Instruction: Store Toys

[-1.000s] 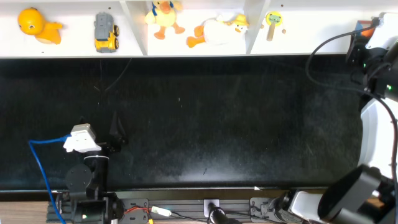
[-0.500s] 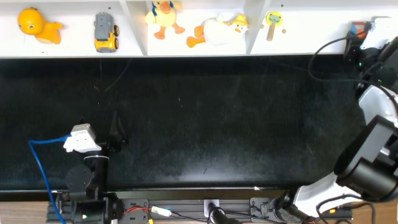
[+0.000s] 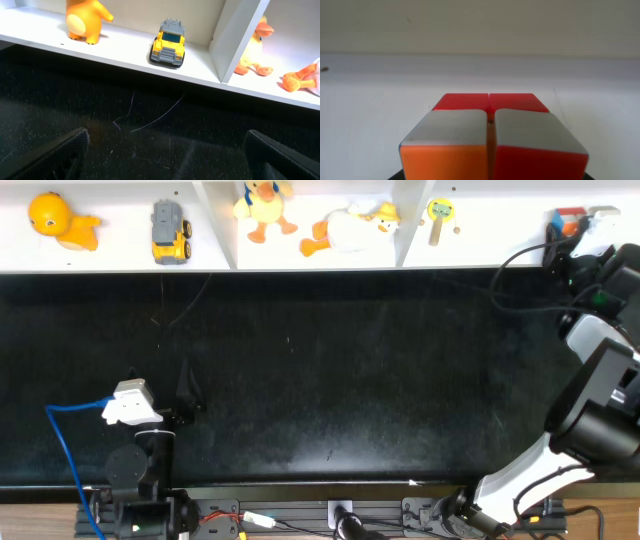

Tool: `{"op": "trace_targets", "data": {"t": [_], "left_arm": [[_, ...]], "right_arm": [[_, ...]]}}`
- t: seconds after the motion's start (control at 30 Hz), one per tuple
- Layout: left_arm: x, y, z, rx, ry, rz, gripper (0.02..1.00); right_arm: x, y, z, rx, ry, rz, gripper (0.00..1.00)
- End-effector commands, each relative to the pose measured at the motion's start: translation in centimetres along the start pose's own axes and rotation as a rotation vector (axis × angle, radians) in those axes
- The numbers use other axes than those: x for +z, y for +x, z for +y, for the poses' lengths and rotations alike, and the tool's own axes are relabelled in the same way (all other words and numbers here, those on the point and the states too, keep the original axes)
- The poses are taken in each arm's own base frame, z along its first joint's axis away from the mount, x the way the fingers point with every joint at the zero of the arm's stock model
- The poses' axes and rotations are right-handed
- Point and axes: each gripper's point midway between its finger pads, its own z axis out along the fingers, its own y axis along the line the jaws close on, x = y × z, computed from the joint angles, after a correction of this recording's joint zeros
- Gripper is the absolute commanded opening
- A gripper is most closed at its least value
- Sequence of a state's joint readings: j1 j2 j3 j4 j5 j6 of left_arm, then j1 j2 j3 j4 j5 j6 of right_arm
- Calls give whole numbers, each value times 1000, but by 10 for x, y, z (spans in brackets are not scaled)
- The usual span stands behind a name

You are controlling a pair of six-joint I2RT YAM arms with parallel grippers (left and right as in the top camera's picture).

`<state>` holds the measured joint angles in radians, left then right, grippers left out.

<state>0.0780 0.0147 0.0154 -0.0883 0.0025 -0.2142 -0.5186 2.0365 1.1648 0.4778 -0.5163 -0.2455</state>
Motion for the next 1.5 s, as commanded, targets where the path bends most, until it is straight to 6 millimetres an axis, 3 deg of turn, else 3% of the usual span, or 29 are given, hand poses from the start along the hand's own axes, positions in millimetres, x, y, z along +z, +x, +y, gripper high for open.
{"op": "trace_targets", "data": {"t": [0.03,0.17,0.27,0.3,0.37,0.5,0.7,0.9,1.07,1.3,1.37,1.5], "left_arm": [[0,0,0,4,-3,-10,998],[0,0,0,4,-3,-10,998],[0,0,0,4,-3,-10,998],[0,0,0,4,-3,-10,998],[0,0,0,4,-3,-10,998],[0,0,0,5,-3,-10,998],[0,0,0,4,-3,-10,998],[0,0,0,4,-3,-10,996],[0,0,0,4,-3,-10,998],[0,0,0,4,-3,-10,998],[0,0,0,4,-3,-10,998],[0,0,0,4,-3,-10,998]], "right_arm": [[10,-7,8,14,-22,-29,45],[12,-5,10,33,-10,-21,62],[12,-5,10,97,-10,-20,465],[12,-5,10,117,-10,-20,527],[11,-5,7,138,-6,-19,790],[4,-5,0,167,11,0,998],[-17,-15,-4,209,57,71,998],[-64,-37,-3,316,185,175,998],[-110,-45,19,420,210,275,998],[-166,-22,38,934,418,397,993],[-172,-20,50,951,383,436,998],[-174,-26,86,782,188,502,996]]}}
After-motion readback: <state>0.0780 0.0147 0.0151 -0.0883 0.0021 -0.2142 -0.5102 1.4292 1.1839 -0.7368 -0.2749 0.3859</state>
